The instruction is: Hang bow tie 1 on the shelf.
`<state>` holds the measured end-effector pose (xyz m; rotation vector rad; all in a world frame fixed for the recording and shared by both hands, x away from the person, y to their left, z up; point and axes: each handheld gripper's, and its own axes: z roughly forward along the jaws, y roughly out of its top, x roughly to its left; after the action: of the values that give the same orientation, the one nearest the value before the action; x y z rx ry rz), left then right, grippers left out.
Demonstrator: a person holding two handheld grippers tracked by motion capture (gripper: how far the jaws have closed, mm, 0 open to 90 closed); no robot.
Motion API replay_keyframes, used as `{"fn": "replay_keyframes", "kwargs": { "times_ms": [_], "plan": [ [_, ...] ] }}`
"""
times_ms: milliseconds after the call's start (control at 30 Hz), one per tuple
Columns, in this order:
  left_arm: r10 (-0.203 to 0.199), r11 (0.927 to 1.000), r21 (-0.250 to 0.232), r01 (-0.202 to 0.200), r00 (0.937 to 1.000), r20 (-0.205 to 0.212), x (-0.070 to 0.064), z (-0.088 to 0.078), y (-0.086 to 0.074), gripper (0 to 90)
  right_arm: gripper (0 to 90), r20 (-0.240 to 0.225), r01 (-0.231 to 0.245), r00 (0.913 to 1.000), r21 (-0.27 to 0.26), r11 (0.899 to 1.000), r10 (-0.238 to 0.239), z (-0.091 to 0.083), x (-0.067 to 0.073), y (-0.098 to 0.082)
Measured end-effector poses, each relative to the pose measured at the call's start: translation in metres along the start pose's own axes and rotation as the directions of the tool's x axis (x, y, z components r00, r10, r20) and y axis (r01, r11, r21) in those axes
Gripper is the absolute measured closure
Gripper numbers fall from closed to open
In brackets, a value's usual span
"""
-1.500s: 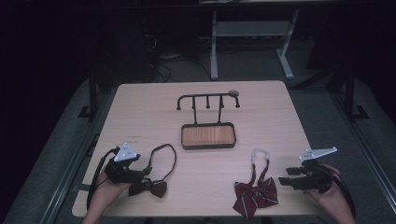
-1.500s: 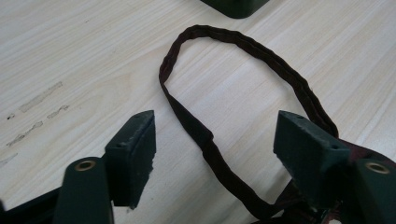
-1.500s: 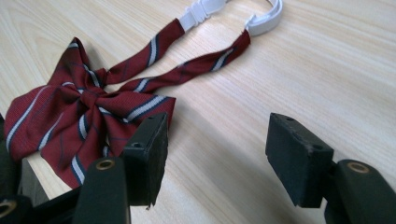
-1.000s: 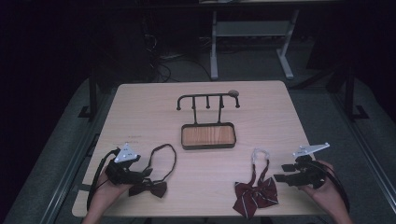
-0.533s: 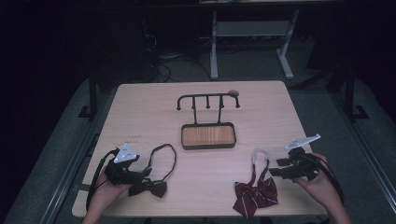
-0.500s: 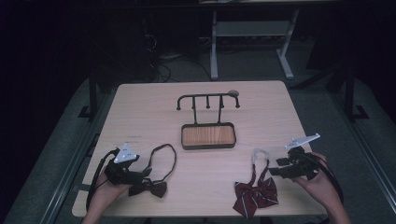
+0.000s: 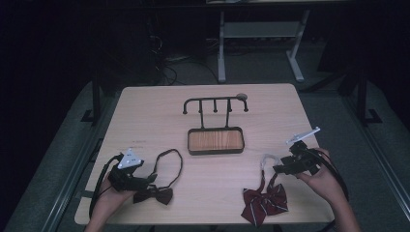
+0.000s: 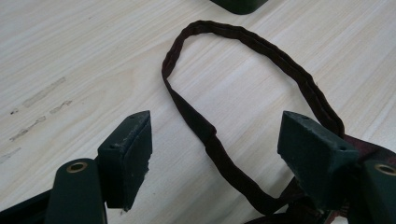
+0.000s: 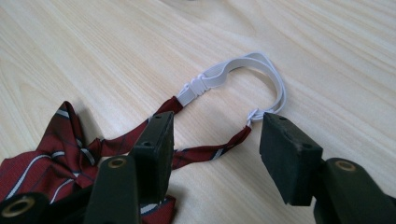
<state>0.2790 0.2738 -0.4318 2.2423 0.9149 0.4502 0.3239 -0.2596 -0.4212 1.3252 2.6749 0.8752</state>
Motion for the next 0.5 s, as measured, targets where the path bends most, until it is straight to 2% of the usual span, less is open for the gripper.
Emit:
{"fn": "replay_keyframes", "kwargs": {
  "times_ms": [200, 300, 500],
  "plan": [
    [0.004, 1.0000, -0.003, -0.004, 1.0000, 0.003, 0.000, 0.001, 0.001, 26.5, 45.7, 0.028, -0.016, 0.9995, 0.026, 1.000, 0.015, 0.002, -0.001, 0.008],
    [0.001, 1.0000, -0.003, -0.001, 1.0000, 0.002, 0.001, 0.001, 0.000, 26.5, 46.3, 0.027, -0.015, 0.9995, 0.024, 1.000, 0.014, 0.004, -0.002, 0.010],
    [-0.001, 1.0000, -0.008, 0.001, 1.0000, 0.000, 0.001, 0.000, 0.000, 26.2, 49.6, 0.060, -0.021, 0.9980, 0.030, 0.999, 0.020, 0.010, 0.000, 0.014]
  ]
}}
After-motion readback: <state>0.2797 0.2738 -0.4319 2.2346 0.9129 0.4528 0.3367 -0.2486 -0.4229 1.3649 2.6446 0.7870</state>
